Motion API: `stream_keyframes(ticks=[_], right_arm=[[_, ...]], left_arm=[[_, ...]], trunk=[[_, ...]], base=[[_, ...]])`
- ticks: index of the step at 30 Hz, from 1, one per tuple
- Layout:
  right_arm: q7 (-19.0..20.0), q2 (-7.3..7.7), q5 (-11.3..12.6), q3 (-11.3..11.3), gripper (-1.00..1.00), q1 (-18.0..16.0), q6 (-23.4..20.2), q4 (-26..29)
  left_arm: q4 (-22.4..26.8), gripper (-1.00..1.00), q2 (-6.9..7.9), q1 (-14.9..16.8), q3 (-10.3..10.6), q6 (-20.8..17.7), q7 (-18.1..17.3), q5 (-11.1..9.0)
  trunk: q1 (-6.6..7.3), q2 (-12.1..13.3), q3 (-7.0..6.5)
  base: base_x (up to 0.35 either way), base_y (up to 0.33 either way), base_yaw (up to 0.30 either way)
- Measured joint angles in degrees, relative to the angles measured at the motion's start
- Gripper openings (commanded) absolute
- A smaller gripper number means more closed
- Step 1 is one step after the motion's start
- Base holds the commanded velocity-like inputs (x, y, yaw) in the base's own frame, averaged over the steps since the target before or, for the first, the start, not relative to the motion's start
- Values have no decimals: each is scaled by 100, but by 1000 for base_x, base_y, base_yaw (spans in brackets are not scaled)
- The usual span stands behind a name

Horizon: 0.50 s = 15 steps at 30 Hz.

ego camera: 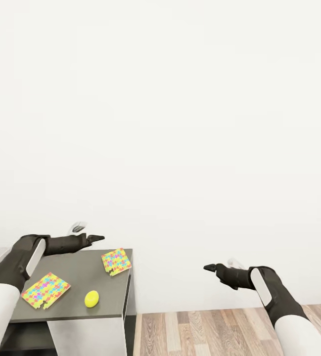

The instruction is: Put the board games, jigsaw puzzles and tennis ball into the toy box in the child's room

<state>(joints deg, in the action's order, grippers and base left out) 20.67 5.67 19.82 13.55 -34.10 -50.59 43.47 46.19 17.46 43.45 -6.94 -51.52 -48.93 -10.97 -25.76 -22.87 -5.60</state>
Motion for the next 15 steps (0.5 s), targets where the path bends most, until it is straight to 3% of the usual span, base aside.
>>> stream_keyframes(ticks=[1, 2, 3, 5, 6, 9, 11, 15], right_arm=[[135, 3, -2, -2, 100, -4, -11, 9], [204, 9, -8, -2, 100, -5, -15, 15], [325, 24, -9, 2, 100, -2, -23, 29], [504, 57, -15, 8, 100, 21, -23, 42], [564, 69, -17, 10, 100, 30, -20, 45], [819, 113, -29, 47, 100, 64, -4, 53], [911, 130, -32, 76, 100, 77, 2, 59], [975, 142, -34, 119, 100, 86, 6, 62]], left_arm=[[-40, 100, -114, 77, 0, 2, 578, -4], [-62, 100, -186, 113, 0, 4, 898, -7], [-91, 100, -343, 168, 2, 7, 1510, -16], [-112, 100, -509, 211, 1, 20, 2096, -18], [-124, 100, -656, 237, 0, 29, 2597, -32], [-156, 100, -970, 269, 8, 142, 3464, -36], [-165, 100, -1072, 277, 18, 265, 3703, -32], [-171, 100, -1141, 283, 30, 361, 3862, -35]], trunk=[[0, 0, 0], [0, 0, 0], [0, 0, 0], [0, 0, 0], [0, 0, 0], [0, 0, 0], [0, 0, 0], [0, 0, 0]], base=[[0, 0, 0], [0, 0, 0], [0, 0, 0], [0, 0, 0], [0, 0, 0], [0, 0, 0], [0, 0, 0], [0, 0, 0]])
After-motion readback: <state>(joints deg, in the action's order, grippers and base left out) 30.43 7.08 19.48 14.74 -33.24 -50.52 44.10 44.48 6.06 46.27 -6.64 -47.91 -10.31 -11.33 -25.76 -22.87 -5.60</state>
